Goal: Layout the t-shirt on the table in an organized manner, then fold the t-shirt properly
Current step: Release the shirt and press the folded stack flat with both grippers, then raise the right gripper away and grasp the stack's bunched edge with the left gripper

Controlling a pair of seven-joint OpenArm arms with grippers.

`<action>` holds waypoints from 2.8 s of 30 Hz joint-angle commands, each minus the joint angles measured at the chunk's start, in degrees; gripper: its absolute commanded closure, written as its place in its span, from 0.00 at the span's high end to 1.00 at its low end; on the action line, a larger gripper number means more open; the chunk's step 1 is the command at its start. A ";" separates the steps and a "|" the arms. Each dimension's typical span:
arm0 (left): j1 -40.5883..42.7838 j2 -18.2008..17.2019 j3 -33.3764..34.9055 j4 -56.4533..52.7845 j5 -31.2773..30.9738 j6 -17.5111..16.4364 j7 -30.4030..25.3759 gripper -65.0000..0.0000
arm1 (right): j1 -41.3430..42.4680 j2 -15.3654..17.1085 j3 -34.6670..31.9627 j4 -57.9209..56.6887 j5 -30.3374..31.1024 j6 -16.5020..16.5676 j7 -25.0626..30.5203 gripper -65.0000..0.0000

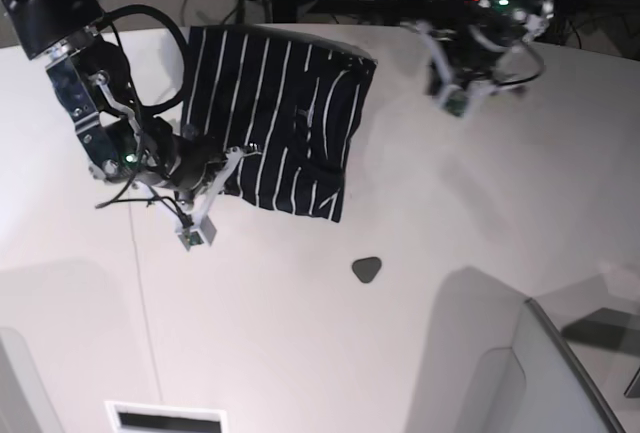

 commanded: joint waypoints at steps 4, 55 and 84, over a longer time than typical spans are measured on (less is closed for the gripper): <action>-4.51 2.65 5.14 4.16 -5.06 0.58 -1.50 0.00 | -0.14 2.28 0.61 7.31 0.55 0.19 0.76 0.00; -18.32 5.82 5.41 -7.45 -15.26 1.55 6.24 0.00 | -10.87 10.46 21.18 2.91 0.55 7.40 6.30 0.00; -25.26 0.10 10.77 -41.82 -40.05 -16.25 -3.87 0.96 | -12.98 10.28 20.74 -0.08 0.55 11.27 6.30 0.00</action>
